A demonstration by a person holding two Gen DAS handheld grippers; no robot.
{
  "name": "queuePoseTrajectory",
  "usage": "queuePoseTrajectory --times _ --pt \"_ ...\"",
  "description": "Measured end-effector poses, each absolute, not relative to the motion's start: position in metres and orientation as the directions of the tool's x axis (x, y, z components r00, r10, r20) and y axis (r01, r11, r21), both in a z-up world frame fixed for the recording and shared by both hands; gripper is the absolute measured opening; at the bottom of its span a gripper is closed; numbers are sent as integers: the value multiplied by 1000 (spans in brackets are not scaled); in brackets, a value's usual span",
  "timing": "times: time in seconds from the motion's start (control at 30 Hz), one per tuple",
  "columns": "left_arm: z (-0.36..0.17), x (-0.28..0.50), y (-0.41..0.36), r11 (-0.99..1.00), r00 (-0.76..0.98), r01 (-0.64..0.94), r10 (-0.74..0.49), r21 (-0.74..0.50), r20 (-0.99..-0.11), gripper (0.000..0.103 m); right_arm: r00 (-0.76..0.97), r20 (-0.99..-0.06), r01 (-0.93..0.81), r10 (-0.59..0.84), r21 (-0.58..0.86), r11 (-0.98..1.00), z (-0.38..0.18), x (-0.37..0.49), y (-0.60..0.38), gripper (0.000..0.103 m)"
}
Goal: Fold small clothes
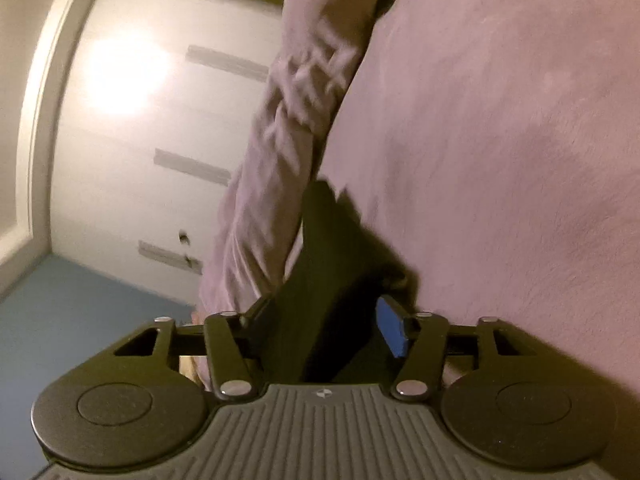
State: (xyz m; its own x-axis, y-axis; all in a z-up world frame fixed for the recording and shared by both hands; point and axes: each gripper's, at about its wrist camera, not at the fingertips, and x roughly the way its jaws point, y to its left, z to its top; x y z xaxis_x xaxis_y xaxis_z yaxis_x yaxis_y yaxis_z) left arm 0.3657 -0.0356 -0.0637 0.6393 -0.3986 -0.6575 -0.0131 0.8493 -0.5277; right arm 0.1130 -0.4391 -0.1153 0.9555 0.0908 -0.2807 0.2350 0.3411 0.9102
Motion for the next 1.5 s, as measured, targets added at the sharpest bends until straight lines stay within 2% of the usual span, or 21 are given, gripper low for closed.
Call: queuePoseTrajectory --times 0.13,0.43,0.5,0.57,0.67,0.8,1.0,1.33,1.4,1.43,1.5 --pt "-51 368 -30 852 666 3 -393 -524 -634 18 931 -345 281 117 885 371 -115 144 -436 55" --pt "-40 371 -7 867 720 -3 -344 -499 -603 17 929 -353 289 113 881 374 -118 163 -432 55" --pt "-44 369 -1 873 730 -12 -325 -488 -600 17 937 -338 280 91 881 381 -117 160 -428 52" --pt "-55 370 -1 885 716 -33 -303 -464 -629 17 925 -376 320 50 845 428 -118 162 -422 28" --pt "-76 371 -8 922 681 -38 -258 -385 -686 18 889 -458 403 -8 773 490 -126 167 -419 9" --pt "-86 367 -17 954 692 14 -225 -299 -686 22 884 -467 405 -32 730 551 -127 170 -416 9" --pt "-74 365 -11 958 666 16 -223 -285 -712 34 865 -497 432 -67 670 603 -117 168 -405 9" --pt "-63 354 -5 986 647 10 -134 -168 -750 40 840 -520 455 -151 525 720 -112 177 -388 10" --pt "-56 350 5 988 655 6 -119 -152 -747 48 816 -544 485 -193 465 741 -102 176 -376 13" --pt "-53 349 11 989 661 1 -111 -147 -742 55 804 -554 501 -214 438 747 -97 174 -369 18" --pt "-47 345 26 991 673 -17 -89 -135 -734 57 763 -580 558 -285 368 744 -86 166 -350 30"
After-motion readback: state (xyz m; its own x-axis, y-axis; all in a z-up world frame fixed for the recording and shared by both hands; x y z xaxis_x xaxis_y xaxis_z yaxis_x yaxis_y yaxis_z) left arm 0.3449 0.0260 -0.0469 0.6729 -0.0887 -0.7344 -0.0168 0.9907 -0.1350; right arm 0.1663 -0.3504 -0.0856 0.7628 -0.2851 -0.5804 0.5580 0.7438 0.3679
